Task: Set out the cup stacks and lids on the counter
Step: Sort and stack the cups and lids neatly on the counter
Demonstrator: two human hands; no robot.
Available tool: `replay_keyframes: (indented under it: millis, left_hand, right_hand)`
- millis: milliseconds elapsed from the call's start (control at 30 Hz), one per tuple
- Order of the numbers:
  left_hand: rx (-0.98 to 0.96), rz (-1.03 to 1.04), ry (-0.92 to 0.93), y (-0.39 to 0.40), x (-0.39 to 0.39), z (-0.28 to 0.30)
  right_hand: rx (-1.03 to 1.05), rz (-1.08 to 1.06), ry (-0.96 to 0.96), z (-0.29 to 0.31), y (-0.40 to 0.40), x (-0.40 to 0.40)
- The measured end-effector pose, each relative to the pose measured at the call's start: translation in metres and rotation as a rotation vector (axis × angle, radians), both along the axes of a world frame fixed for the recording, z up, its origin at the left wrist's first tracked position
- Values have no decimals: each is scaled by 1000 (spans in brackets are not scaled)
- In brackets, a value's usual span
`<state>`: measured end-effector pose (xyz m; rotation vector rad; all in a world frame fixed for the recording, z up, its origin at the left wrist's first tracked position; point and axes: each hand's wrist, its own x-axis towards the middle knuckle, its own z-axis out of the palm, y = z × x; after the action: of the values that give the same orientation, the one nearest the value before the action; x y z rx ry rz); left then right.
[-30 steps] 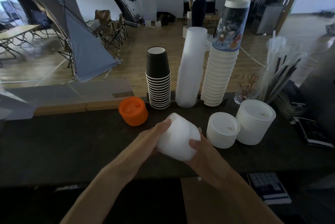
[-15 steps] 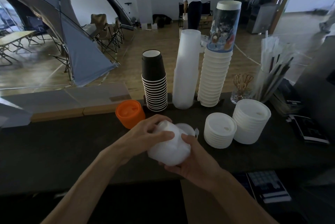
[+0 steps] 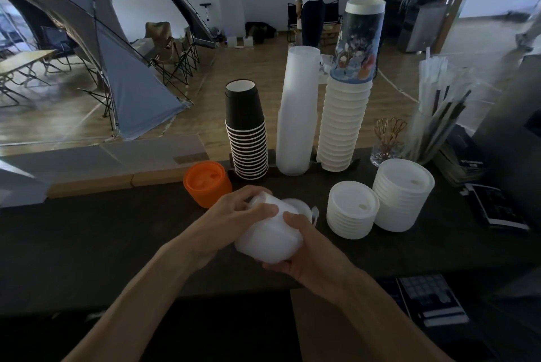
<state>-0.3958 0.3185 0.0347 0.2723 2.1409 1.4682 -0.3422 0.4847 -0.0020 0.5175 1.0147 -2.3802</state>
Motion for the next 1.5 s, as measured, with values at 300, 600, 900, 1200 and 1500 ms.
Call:
replay_keyframes:
  millis: [300, 600, 900, 1200, 1500]
  left_hand:
    - [164, 112, 291, -10, 28, -39]
    - [83, 123, 385, -10, 33, -58]
    - [279, 479, 404, -5, 38, -69]
    - [321, 552, 417, 14, 25, -74]
    - [406, 539, 326, 22, 39, -75]
  right_hand:
    - [-185, 51, 68, -13, -8, 8]
    - [236, 146, -66, -22, 0, 1]
    - [624, -497, -106, -54, 5, 4]
    - [742, -404, -144, -56, 0, -26]
    - [700, -541, 131, -18, -31, 12]
